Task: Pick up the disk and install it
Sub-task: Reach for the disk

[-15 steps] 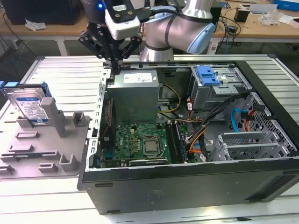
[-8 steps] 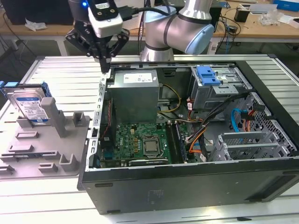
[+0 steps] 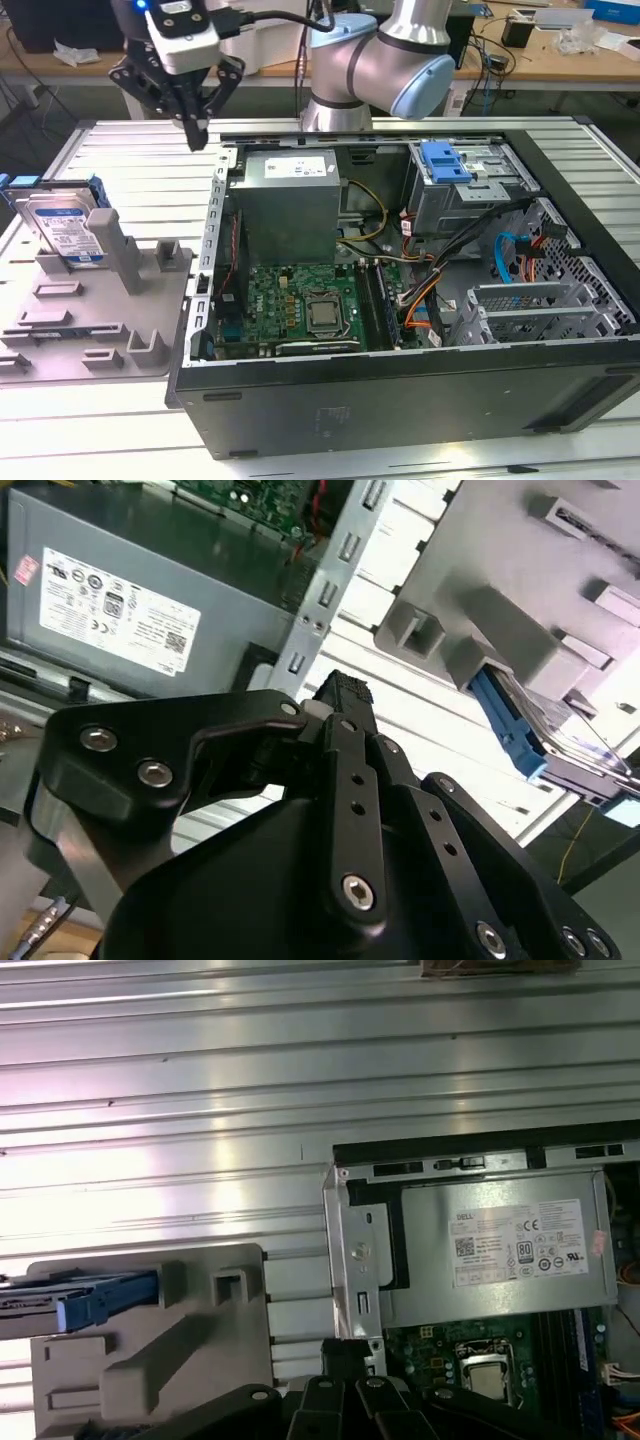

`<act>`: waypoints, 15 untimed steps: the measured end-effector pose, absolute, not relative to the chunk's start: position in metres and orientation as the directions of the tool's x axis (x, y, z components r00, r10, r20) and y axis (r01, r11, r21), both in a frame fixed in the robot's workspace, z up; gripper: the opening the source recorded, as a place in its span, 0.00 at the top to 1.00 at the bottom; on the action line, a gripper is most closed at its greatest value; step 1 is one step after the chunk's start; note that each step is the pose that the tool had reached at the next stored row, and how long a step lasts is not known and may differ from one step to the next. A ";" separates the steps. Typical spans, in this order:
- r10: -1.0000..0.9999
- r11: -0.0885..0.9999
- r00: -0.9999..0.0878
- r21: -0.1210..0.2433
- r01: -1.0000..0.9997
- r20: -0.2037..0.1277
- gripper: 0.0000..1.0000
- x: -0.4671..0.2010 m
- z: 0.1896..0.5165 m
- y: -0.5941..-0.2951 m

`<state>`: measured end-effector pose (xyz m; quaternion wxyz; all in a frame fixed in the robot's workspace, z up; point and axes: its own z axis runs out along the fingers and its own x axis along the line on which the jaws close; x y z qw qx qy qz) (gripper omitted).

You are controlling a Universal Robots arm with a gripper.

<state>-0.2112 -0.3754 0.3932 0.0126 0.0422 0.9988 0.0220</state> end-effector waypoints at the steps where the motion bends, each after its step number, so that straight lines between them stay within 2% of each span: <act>1: 0.085 0.995 -0.996 0.045 0.084 -0.023 0.89 -0.215 0.393 -0.374; 15: 0.090 0.995 -0.996 0.045 0.089 -0.023 0.89 -0.277 0.393 -0.362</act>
